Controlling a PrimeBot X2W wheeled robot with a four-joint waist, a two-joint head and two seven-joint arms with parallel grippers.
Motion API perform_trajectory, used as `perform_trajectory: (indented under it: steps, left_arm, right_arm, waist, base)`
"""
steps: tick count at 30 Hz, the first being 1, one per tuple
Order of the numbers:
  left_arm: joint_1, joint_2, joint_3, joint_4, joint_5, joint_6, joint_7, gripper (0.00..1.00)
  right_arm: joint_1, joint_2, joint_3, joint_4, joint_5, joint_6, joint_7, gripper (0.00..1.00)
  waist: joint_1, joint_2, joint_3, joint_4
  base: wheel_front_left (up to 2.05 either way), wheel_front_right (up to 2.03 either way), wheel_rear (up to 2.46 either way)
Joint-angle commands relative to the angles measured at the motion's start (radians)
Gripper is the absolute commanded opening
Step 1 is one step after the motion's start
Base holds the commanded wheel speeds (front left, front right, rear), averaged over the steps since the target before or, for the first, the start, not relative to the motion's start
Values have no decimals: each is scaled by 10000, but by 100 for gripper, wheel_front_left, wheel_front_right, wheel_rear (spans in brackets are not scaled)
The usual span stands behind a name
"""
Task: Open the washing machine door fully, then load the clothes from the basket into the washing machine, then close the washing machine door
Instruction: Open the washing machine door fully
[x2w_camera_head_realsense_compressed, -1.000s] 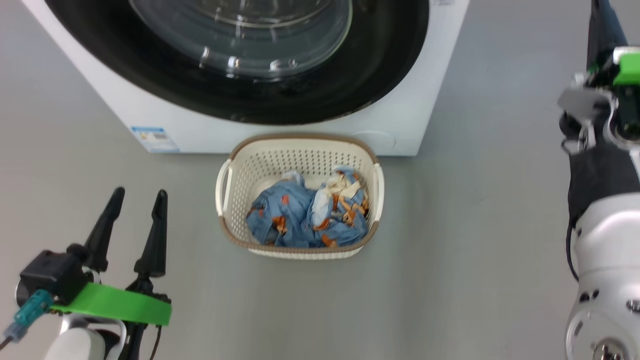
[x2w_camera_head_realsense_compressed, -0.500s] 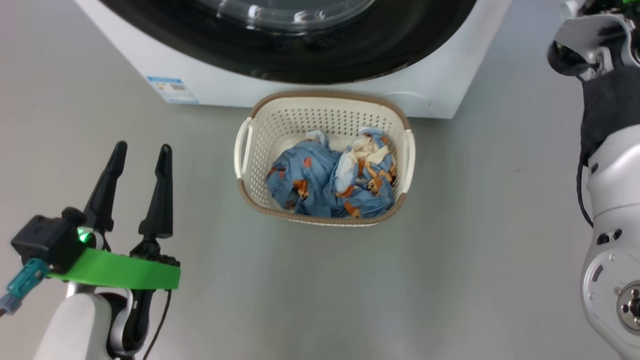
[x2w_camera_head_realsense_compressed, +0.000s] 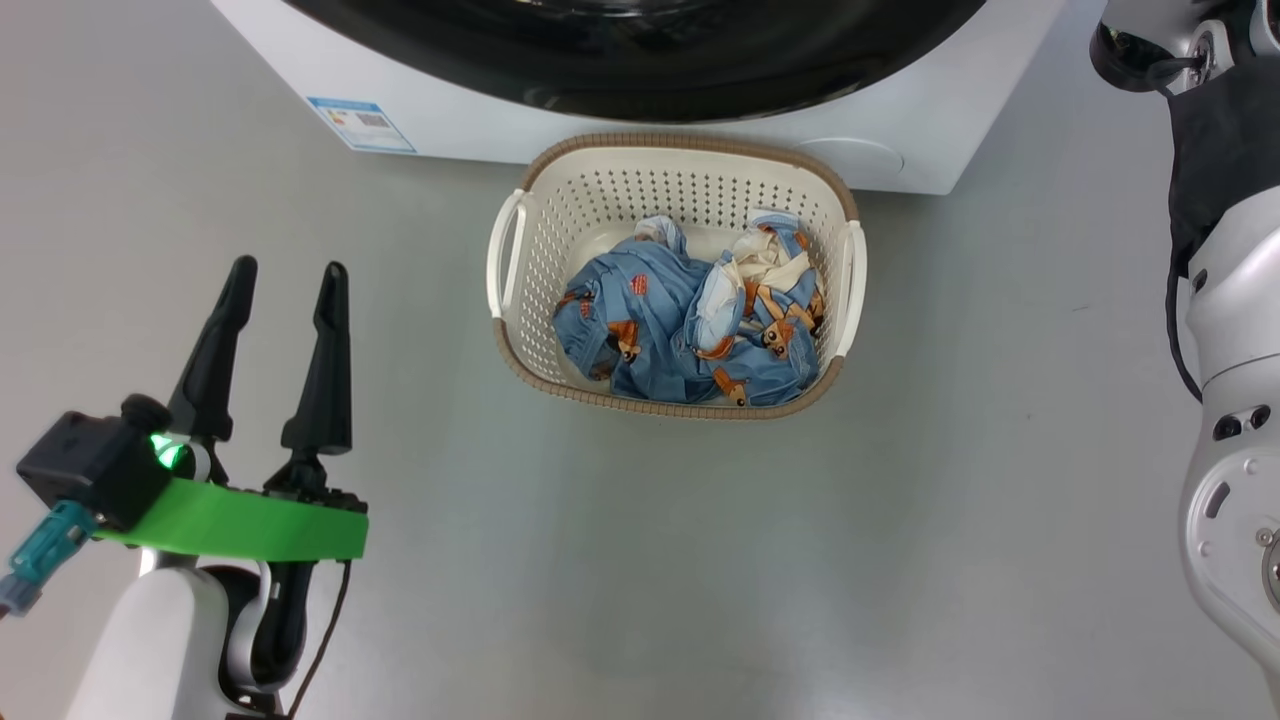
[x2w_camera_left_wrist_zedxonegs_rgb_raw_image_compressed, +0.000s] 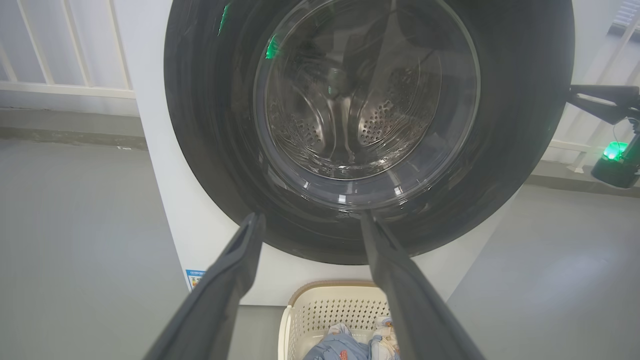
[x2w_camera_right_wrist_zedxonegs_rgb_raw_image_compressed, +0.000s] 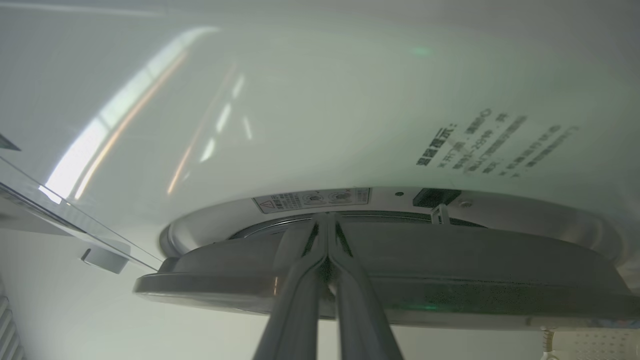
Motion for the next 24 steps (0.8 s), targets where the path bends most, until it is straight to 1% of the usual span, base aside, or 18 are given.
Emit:
perform_trajectory:
  steps: [1,10,17,24]
  left_arm:
    - [-258,292,401,-299,-91,-16,-61,100]
    - [-361,196,385,-313,-172,-16,-61,100]
    - [-365,136,347,-318,-209,-16,-61,100]
    - [-369,93,294,-379,-226,-16,-61,100]
  right_arm:
    - [-447,196,53,-158,-238,90,131,0]
    - [-1111,157,-132,247,-726,90,115,0]
    - [-1341,-41,-298,744,-1165,90,97,0]
    - [-1513,-86,-353,1289,-1582,90,142,0]
  waist:
    - [0,0,98,33]
    - [0,0,332,110]
    - [0,0,373,235]
    - [0,0,392,334]
  base:
    - [0,0,0]
    - [0,0,0]
    - [0,0,0]
    - [0,0,0]
